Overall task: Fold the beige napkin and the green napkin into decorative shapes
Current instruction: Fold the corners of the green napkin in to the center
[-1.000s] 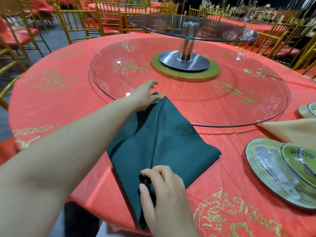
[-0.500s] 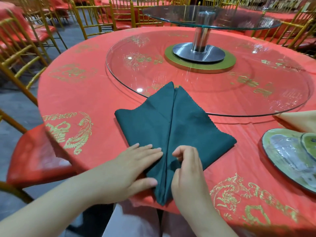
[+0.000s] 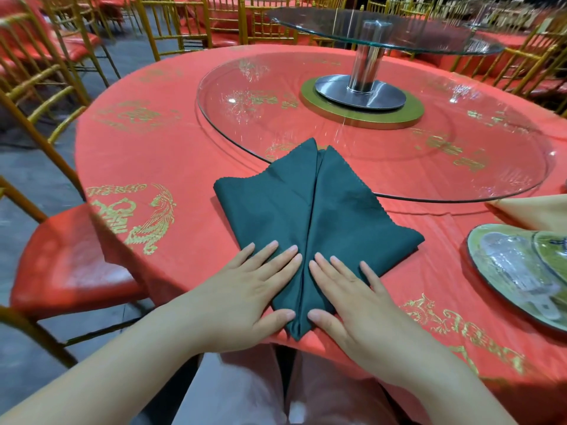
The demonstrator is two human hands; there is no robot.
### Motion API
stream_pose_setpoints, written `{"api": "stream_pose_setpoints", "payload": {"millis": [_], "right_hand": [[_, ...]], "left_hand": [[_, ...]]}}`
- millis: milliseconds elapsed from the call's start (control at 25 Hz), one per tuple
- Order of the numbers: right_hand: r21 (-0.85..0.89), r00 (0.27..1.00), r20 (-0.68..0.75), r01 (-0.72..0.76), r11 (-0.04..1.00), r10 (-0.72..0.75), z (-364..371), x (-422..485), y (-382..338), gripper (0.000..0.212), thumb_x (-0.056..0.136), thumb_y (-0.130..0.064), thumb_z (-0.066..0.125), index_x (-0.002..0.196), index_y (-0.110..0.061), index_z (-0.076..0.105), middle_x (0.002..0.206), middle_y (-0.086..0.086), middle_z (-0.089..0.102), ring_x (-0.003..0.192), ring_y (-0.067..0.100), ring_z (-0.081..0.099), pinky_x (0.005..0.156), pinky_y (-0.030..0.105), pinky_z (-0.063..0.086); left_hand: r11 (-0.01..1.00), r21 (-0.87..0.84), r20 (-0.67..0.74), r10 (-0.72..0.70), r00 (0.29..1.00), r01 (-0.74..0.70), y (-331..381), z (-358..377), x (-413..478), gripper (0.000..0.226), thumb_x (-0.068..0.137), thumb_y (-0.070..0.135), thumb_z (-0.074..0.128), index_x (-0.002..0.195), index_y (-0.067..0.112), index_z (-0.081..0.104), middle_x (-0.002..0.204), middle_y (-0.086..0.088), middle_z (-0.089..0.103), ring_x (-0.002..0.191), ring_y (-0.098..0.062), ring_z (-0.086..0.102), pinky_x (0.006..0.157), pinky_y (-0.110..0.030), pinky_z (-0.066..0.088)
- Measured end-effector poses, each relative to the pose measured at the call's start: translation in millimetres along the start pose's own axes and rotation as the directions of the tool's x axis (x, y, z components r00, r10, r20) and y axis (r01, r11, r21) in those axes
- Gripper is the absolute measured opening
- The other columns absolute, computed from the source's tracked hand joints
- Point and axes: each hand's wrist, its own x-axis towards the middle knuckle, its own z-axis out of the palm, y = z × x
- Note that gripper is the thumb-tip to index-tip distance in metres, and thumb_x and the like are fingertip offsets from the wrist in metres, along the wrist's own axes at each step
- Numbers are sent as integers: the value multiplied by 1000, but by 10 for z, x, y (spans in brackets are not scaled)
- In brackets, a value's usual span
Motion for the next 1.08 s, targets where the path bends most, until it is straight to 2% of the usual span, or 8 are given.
{"api": "stream_pose_setpoints", "payload": {"millis": [160,240,320,480,600,760,920,1080], "right_hand": [[-1,999,-32,39,999,-39,-9,41,11,89,65,-72,-16,146,-34,-9,143,-25,-21,133,-6,-21,110,27,-16],[98,990,-87,117,988,-108,-51,64,71,70,80,-69,6,143,-43,17,150,-23,-2,137,-6,-7,111,21,-8],[249,974,-136,211,945,-182,-100,81,146,40,87,-53,28,123,-46,44,143,-19,30,135,-5,17,108,12,9],[351,955,-45,289,891,-293,-191,148,200,18,87,-39,56,105,-40,56,133,-15,37,127,-6,26,103,8,17],[362,939,-3,321,875,-343,-221,218,188,12,87,-33,61,99,-36,62,134,-14,34,128,-4,22,104,7,16],[306,915,39,371,877,-401,-240,308,163,3,87,-33,61,89,-31,62,135,-12,31,129,-4,16,103,5,13],[341,916,29,366,866,-399,-238,376,146,4,89,-30,59,86,-32,58,140,-7,30,133,-2,12,104,7,14],[320,927,4,353,879,-374,-145,372,126,11,87,-31,61,85,-37,51,138,-7,33,136,5,16,109,23,21]], "left_hand": [[997,-81,-125,-8,992,-2,57,59,-31,71,84,51,12,146,20,-3,154,7,-7,140,-10,-16,110,-21,-18],[998,-62,-222,-21,975,7,105,128,-76,66,89,45,24,144,10,23,152,-4,22,142,-21,9,111,-28,2],[995,-80,-313,-87,946,65,136,190,-117,60,88,43,33,135,6,41,142,-8,43,136,-25,24,106,-32,14],[974,-207,-402,-171,900,93,221,295,-189,48,86,40,39,125,13,48,131,-3,55,128,-19,36,103,-34,22],[981,-117,-343,-188,920,157,253,349,-211,52,88,42,35,130,16,47,136,3,51,130,-21,41,103,-42,18],[980,-55,-275,-198,941,190,241,349,-230,56,90,44,29,138,17,40,144,5,40,135,-22,31,103,-46,12],[979,-52,-203,-201,958,195,260,296,-241,61,88,46,24,143,19,29,149,5,29,139,-22,19,114,-52,11],[968,-137,-148,-229,962,209,291,261,-261,71,79,53,0,146,28,-7,152,16,-13,138,-11,-23,111,-44,-17]]}}
